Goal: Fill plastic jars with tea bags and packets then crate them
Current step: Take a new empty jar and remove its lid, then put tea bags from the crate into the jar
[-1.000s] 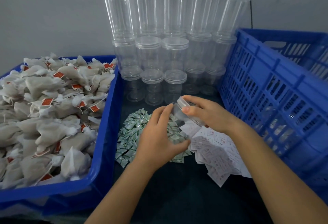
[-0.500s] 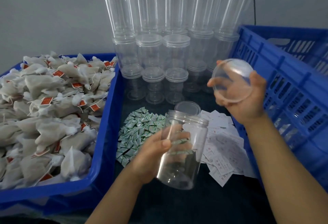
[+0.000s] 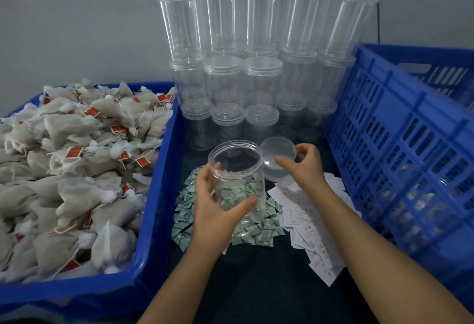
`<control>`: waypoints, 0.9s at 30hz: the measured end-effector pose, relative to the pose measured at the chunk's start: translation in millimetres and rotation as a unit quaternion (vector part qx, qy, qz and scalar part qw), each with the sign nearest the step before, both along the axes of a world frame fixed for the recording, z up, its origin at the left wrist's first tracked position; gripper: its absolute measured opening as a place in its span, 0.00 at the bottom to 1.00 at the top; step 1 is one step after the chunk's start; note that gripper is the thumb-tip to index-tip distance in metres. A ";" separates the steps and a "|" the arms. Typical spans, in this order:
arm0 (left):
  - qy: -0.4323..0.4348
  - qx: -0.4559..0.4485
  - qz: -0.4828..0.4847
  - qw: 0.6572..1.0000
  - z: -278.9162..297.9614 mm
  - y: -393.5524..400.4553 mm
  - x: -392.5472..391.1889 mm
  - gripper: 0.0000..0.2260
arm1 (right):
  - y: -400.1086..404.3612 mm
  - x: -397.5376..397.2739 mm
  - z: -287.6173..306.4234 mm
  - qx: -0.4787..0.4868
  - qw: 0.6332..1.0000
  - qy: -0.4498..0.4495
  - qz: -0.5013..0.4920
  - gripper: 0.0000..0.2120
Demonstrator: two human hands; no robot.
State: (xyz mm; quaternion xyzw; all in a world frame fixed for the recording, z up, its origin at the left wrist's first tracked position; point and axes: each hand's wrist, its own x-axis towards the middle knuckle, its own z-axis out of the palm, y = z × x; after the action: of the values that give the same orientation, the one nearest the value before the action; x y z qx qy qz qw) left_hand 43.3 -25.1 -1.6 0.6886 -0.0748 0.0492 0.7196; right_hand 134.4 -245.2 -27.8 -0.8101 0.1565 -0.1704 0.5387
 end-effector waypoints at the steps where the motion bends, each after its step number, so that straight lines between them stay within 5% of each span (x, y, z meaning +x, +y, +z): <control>1: 0.000 0.006 0.004 1.000 -0.5 1.3 0.7 0.38 | -0.8 2.2 -3.8 -0.034 0.999 0.012 0.003 0.25; 7: 0.010 0.036 0.023 0.999 -1.6 4.4 1.3 0.36 | -7.5 -0.6 -15.3 -0.104 0.991 0.088 0.004 0.28; 11: 0.012 0.051 0.038 0.998 -1.7 1.0 1.3 0.36 | 3.4 -20.0 8.4 -0.044 0.998 0.021 0.029 0.30; 14: -0.004 0.072 0.052 0.996 4.8 -4.2 -2.4 0.38 | 28.3 -52.5 34.7 0.074 0.981 -0.037 0.177 0.41; 19: -0.002 0.177 0.035 0.984 25.3 -6.3 -19.8 0.39 | 66.1 -87.7 39.9 0.078 0.946 -0.034 0.313 0.53; 23: 0.011 0.327 -0.028 0.945 52.6 13.1 -35.8 0.34 | 82.6 -98.8 33.4 0.122 0.946 -0.070 0.291 0.41; 27: -0.031 0.490 -0.046 0.870 87.1 48.7 -44.8 0.24 | 97.5 -109.0 20.5 0.123 0.941 -0.084 0.305 0.38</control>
State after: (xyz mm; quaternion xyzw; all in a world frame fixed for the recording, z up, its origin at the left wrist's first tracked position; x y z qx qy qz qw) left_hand -1.5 23.6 85.5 0.9468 -0.1427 -0.0056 0.2883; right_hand 25.5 -147.7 -7.3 -0.7292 -0.1242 -0.0448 0.6714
